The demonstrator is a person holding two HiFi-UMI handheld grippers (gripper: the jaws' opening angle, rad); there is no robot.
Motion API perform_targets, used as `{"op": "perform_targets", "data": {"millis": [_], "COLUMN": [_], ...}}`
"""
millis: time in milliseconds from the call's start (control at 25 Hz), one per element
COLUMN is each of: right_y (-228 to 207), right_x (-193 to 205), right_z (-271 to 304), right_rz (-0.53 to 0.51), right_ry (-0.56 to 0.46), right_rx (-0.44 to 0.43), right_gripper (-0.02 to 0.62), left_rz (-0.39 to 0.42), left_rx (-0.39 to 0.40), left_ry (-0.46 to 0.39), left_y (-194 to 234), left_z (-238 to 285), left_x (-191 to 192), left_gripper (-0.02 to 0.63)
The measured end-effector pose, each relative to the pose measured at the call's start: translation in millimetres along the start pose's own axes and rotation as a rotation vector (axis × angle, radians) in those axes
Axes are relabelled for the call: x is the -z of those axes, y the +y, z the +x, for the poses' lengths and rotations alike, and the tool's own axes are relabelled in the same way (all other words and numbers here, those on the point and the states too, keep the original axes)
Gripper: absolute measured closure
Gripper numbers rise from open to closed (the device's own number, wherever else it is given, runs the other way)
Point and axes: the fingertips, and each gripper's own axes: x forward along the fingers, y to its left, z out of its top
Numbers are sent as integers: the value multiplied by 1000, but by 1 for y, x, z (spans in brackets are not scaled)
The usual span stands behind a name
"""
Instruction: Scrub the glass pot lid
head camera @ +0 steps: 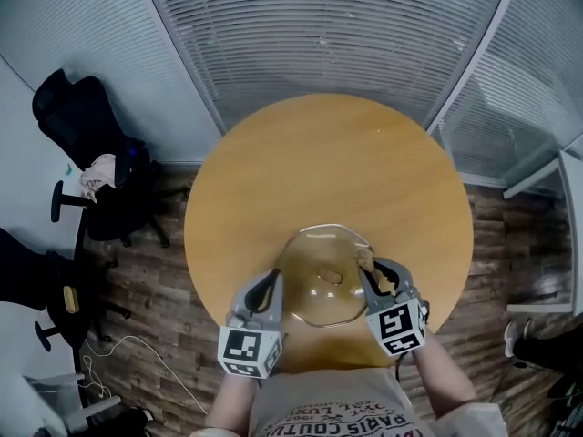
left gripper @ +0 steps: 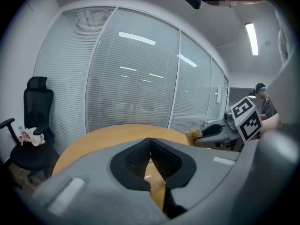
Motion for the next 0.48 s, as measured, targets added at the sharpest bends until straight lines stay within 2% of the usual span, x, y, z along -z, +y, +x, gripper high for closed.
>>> {"op": "perform_targets", "data": {"millis": [240,360,480], "right_y": [4,2,-1], "right_x": [40,50,57], "right_z": [66,99,125], "right_rz": [-140,-235,-380], "right_ry": [189,202,212], "right_rx": [-123,-184,-228], "right_gripper": [517,517,517], "left_rz": [-28,-36,-54], "left_rx": [9,4,-4], "left_ry": [65,98,122], "left_y": [7,14,19], "left_z": [19,26,35], "left_x": [24,35,42], "left_gripper": [600,598,600]}}
